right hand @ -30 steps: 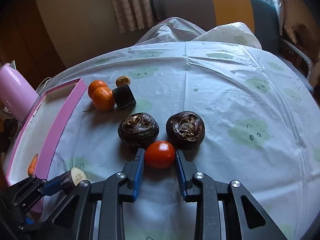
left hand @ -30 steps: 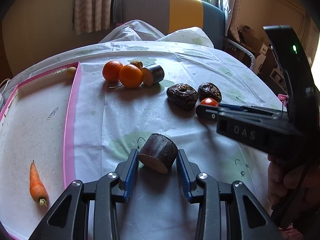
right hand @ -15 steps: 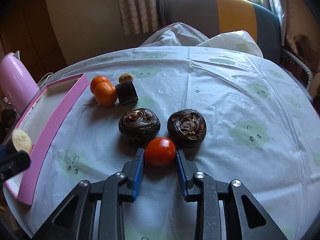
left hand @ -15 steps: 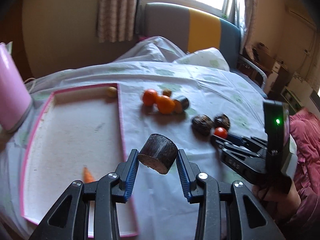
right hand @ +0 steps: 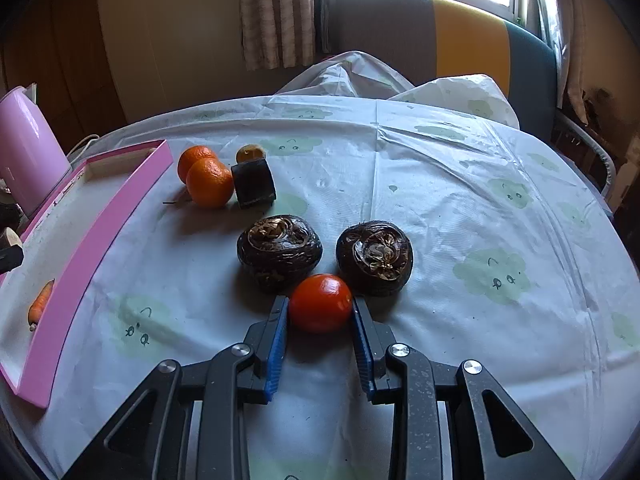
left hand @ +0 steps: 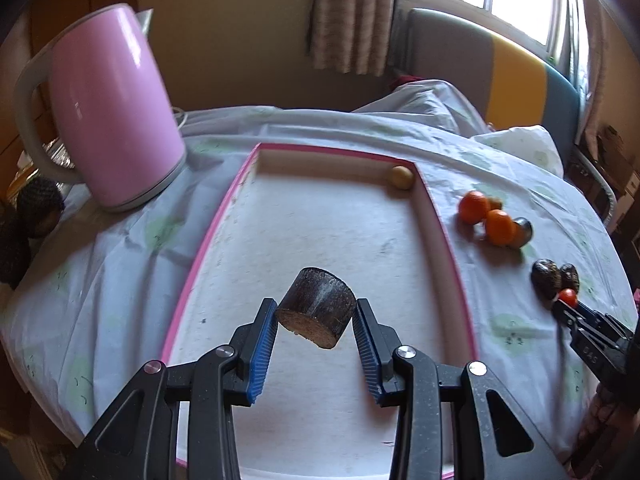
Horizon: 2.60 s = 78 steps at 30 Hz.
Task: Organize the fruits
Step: 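Carry the slice into the tray and release it with the left tool while the right tool grasps the tomato, then carry the red tomato into the tray and open the right tool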
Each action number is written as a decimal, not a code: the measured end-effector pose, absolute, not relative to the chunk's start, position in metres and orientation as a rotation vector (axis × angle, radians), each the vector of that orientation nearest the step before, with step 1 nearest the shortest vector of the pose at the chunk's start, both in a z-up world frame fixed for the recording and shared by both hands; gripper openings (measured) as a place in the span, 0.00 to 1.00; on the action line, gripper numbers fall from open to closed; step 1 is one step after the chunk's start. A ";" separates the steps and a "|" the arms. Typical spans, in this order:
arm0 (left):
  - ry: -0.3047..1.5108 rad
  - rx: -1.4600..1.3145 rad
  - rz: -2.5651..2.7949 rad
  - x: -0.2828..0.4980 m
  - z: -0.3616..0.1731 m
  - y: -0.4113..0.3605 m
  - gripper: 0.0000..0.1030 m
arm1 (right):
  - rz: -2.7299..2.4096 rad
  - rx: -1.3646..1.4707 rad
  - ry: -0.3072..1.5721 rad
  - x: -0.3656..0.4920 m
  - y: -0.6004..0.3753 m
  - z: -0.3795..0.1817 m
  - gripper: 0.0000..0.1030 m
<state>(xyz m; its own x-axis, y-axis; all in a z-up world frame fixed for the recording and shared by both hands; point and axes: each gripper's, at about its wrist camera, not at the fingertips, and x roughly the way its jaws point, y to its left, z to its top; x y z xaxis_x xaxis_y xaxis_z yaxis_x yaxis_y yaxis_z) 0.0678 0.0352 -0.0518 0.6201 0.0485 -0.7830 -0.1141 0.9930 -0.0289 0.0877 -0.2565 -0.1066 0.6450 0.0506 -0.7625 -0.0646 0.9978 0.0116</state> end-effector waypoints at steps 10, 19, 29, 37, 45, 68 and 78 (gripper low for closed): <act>0.893 -0.115 0.103 0.057 -0.049 0.048 0.60 | 0.045 -0.049 0.872 0.087 -0.252 -0.105 0.30; 0.880 -0.184 0.114 0.044 -0.042 0.063 0.59 | 0.096 -0.003 0.891 0.063 -0.238 -0.092 0.29; 0.856 -0.199 0.123 0.035 -0.036 0.073 0.59 | 0.356 0.029 0.847 0.060 -0.166 -0.057 0.29; 0.858 -0.226 0.127 0.031 -0.036 0.079 0.59 | 0.533 -0.064 0.843 0.066 -0.088 -0.049 0.29; 0.858 -0.230 0.110 0.027 -0.038 0.081 0.59 | 0.549 -0.097 0.865 0.076 -0.057 -0.058 0.43; 0.881 -0.194 0.052 0.029 -0.040 0.058 0.59 | 0.393 0.041 0.854 0.055 -0.119 -0.060 0.50; 0.887 -0.164 -0.003 0.035 -0.037 0.035 0.59 | 0.279 0.089 0.857 0.052 -0.166 -0.065 0.50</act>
<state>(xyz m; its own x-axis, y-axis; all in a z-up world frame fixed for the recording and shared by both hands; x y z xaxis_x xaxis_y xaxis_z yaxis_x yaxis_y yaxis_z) 0.0345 0.0354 -0.0367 0.6323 -0.0706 -0.7715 -0.0651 0.9875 -0.1437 0.0524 -0.1664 -0.0652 0.6207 0.2781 -0.7331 -0.2072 0.9599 0.1887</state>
